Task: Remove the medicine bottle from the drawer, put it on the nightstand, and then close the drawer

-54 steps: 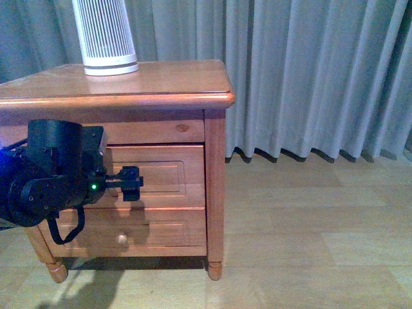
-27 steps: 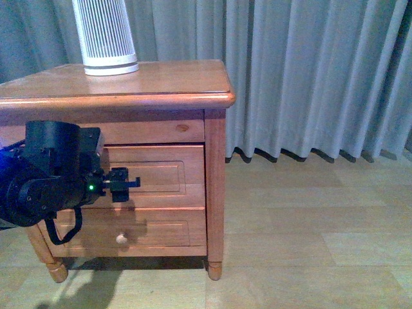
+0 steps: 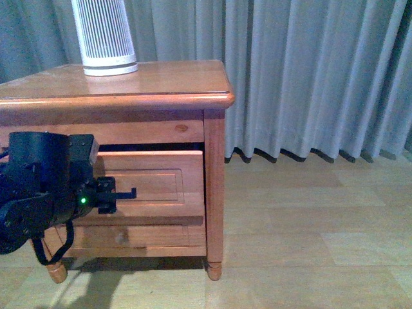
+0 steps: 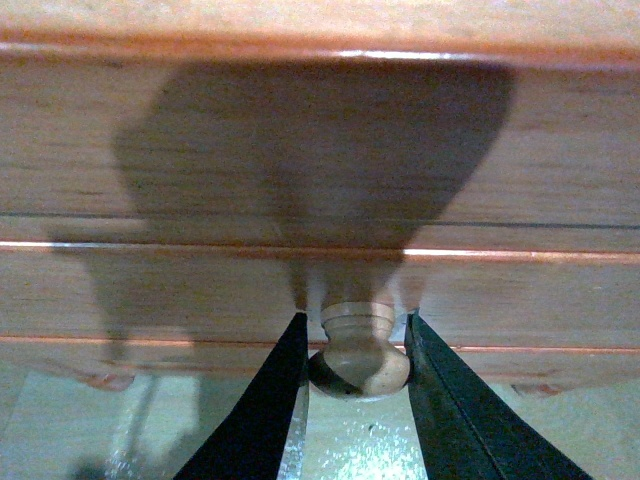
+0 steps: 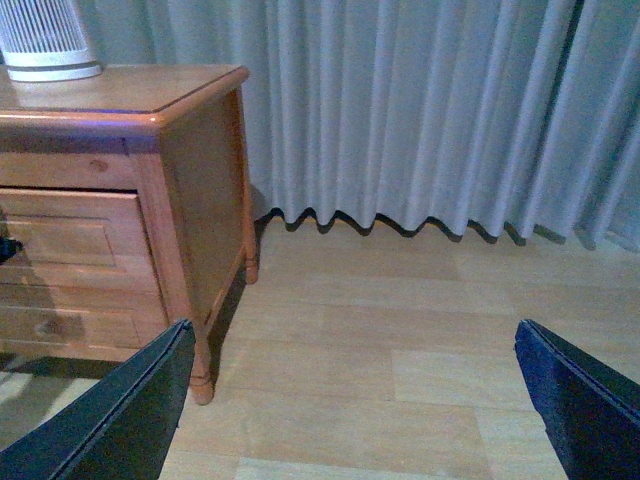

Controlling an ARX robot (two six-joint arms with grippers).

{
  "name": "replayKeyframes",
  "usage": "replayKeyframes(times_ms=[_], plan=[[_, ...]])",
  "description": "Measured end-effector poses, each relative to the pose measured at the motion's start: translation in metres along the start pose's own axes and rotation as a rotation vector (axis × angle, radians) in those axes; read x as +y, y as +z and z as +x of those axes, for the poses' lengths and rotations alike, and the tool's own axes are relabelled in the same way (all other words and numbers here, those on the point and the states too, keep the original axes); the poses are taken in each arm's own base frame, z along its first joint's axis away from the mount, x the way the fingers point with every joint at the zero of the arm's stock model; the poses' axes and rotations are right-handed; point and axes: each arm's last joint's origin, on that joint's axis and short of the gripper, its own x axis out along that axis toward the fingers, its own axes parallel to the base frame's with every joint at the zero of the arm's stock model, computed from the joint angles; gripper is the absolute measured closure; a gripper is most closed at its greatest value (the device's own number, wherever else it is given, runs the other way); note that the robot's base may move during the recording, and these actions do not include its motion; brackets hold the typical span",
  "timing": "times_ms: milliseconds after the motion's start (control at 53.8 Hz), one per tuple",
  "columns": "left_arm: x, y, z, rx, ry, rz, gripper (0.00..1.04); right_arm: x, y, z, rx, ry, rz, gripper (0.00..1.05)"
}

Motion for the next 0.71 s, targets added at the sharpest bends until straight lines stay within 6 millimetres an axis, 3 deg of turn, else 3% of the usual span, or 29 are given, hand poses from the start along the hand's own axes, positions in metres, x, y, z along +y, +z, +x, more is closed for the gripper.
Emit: replayKeyframes(times_ms=[149, 260, 483, 706], plan=[[-0.002, -0.025, -0.050, 0.012, 0.025, 0.007, 0.80, 0.000, 0.000, 0.000, 0.000, 0.000, 0.000, 0.07], [-0.006, -0.055, -0.108, 0.036, 0.034, 0.011, 0.80, 0.000, 0.000, 0.000, 0.000, 0.000, 0.000, 0.07], [-0.012, -0.090, -0.169, 0.066, 0.059, 0.000, 0.80, 0.000, 0.000, 0.000, 0.000, 0.000, 0.000, 0.07], [-0.016, -0.101, -0.204, 0.111, 0.086, -0.072, 0.38, 0.000, 0.000, 0.000, 0.000, 0.000, 0.000, 0.07]])
